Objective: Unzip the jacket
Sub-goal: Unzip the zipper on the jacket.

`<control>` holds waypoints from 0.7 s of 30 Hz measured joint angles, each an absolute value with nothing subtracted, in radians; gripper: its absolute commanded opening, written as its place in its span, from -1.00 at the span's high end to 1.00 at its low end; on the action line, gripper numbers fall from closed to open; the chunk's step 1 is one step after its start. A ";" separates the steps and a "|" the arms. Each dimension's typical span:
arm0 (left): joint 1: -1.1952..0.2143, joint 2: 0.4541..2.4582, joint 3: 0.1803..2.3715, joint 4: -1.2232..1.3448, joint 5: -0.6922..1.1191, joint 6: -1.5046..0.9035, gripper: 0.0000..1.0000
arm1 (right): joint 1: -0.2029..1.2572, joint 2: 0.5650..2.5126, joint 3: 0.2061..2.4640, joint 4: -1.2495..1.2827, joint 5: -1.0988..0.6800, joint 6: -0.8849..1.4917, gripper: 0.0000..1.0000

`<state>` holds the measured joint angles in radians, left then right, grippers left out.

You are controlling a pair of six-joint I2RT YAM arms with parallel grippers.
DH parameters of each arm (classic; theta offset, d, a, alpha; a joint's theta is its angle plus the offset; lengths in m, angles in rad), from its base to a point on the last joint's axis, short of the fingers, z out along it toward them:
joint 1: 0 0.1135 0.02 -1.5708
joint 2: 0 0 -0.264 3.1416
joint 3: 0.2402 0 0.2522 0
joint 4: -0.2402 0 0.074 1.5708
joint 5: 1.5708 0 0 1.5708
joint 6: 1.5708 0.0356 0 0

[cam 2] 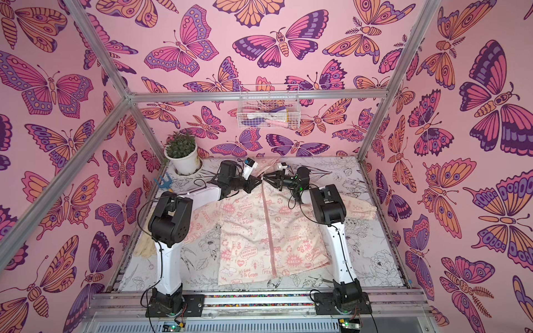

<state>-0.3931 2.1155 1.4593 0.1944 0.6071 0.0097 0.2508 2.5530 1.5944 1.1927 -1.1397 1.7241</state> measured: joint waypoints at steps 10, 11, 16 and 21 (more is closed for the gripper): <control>-0.393 2.115 1.459 0.192 0.607 0.010 1.00 | 0.250 2.553 1.594 1.182 -1.138 1.722 1.00; -0.393 2.115 1.459 0.190 0.607 0.011 0.53 | 0.250 2.553 1.594 1.177 -1.138 1.722 1.00; -0.396 2.093 1.444 0.186 0.596 0.057 -0.57 | 0.250 2.552 1.590 1.087 -1.135 1.668 1.00; -0.400 2.007 1.410 0.179 0.533 0.142 -0.99 | 0.249 2.506 1.560 0.885 -1.133 1.498 1.00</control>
